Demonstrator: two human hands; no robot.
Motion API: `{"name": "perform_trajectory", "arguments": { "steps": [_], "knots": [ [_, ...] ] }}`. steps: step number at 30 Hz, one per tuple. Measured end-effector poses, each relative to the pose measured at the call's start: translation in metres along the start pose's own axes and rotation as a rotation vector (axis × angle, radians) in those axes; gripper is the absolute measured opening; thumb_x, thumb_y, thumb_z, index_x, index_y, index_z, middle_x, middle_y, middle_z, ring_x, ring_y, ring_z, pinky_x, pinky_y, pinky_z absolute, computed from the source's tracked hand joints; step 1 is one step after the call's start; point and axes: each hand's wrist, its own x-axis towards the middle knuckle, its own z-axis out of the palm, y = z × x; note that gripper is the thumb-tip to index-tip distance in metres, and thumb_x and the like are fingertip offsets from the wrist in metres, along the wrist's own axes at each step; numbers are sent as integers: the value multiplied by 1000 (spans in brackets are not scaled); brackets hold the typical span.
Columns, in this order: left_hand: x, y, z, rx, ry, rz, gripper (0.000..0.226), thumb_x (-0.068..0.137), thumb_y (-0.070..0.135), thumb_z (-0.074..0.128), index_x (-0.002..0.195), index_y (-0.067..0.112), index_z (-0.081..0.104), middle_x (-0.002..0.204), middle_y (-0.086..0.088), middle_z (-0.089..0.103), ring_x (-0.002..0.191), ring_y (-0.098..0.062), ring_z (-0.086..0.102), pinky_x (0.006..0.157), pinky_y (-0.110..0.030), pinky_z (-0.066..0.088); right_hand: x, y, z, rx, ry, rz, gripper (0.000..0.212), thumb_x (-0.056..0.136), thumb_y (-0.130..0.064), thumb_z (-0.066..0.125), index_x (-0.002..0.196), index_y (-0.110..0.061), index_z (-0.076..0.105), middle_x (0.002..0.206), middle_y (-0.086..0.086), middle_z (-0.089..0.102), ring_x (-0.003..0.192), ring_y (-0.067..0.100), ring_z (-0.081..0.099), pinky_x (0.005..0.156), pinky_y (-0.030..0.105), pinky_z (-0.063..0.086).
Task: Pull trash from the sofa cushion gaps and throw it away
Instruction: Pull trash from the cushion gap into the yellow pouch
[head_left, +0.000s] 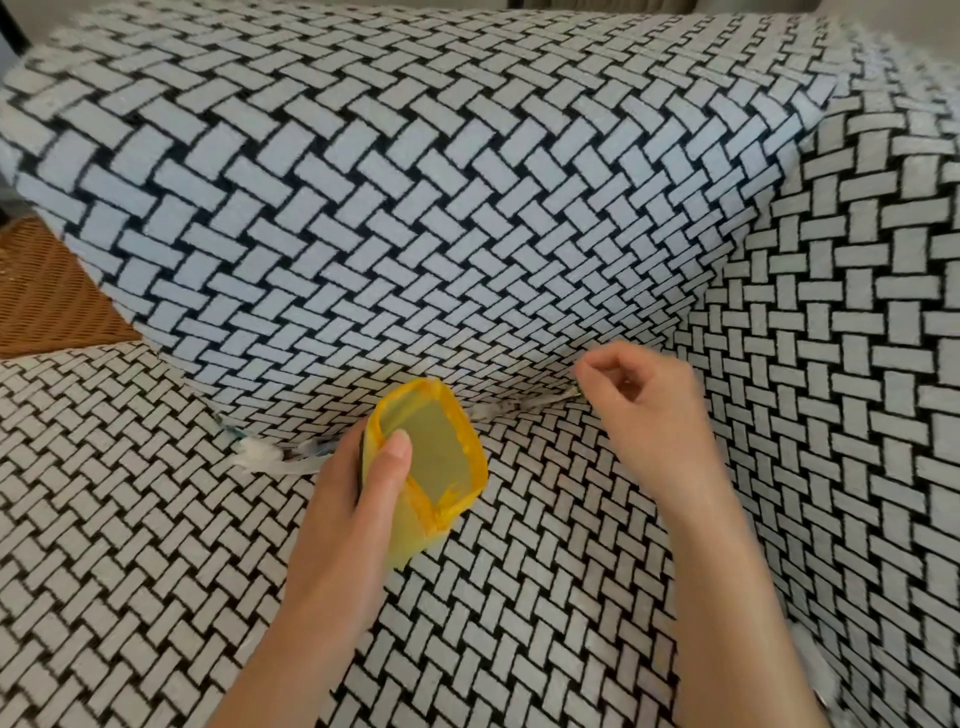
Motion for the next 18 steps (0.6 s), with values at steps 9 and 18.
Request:
{"name": "perform_trajectory", "arguments": {
  "steps": [9,18],
  "knots": [
    [1,2,1,24,19,0,46,55,74,29,96,53,38,105,22,42,105,-9,37,94,-37,29,14,34,13,-675,39,240,37,90,-35,51,126,-27,52,112,4,62,96,27,59,65,27,40],
    [2,-3,-3,103,-21,43,32,54,85,26,81,72,37,113,24,42,109,-6,40,97,-37,30,24,40,13,-640,-69,275,34,87,-44,47,118,-31,55,117,2,53,92,24,56,67,29,43]
  ]
}}
